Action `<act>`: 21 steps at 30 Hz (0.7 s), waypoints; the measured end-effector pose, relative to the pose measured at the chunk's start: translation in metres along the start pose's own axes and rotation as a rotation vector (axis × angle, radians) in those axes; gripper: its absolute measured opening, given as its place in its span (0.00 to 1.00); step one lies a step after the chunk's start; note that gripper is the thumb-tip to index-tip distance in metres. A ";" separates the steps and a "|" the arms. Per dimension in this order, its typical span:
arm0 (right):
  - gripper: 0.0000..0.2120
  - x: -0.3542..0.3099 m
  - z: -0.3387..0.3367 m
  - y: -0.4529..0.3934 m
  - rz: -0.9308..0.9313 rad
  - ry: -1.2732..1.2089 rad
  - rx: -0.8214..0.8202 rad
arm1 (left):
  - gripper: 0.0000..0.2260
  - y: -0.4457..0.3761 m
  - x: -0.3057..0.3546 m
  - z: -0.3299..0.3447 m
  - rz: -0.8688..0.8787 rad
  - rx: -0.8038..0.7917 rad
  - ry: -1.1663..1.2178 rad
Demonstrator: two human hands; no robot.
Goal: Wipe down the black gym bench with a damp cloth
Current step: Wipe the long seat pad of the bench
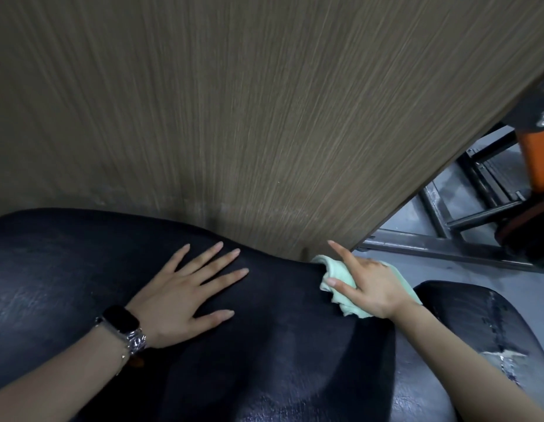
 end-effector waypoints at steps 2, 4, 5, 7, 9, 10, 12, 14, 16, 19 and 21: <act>0.48 0.010 0.006 0.003 0.032 -0.003 -0.019 | 0.28 0.000 -0.001 0.000 0.002 -0.002 0.000; 0.49 0.019 0.009 0.006 0.059 -0.006 -0.012 | 0.28 0.000 -0.001 0.000 0.003 0.003 0.003; 0.50 0.024 0.009 0.008 0.075 -0.004 -0.020 | 0.28 0.000 -0.001 0.001 0.003 0.005 0.003; 0.49 0.031 0.008 0.013 0.111 0.001 -0.041 | 0.28 -0.001 -0.001 0.001 0.004 0.005 0.004; 0.47 0.036 0.008 0.017 0.142 -0.010 -0.072 | 0.28 -0.001 -0.001 0.001 0.000 0.005 0.011; 0.46 0.037 0.008 0.017 0.151 -0.007 -0.089 | 0.28 -0.001 -0.002 0.001 -0.003 0.006 0.014; 0.42 0.035 0.008 0.017 0.159 0.003 -0.098 | 0.28 -0.001 -0.002 0.002 -0.004 0.008 0.020; 0.36 0.032 0.008 0.016 0.179 -0.010 -0.094 | 0.28 -0.001 -0.002 0.002 -0.008 0.007 0.033; 0.33 0.027 0.006 0.014 0.184 0.002 -0.102 | 0.28 -0.001 -0.002 0.002 -0.010 0.006 0.037; 0.41 0.010 -0.003 0.005 0.138 0.058 -0.092 | 0.28 -0.002 -0.002 0.001 -0.012 0.007 0.042; 0.43 -0.013 -0.008 -0.005 0.076 0.072 -0.070 | 0.28 -0.001 -0.001 0.000 -0.011 0.009 0.047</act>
Point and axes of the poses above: each hand's wrist, its own y-axis away from the middle knuckle, its own z-axis out of the palm, x = y × z, the point moved 7 cm from there along -y, towards the middle knuckle, and after that the axes turned 13 degrees about y, right-handed, at the moved point
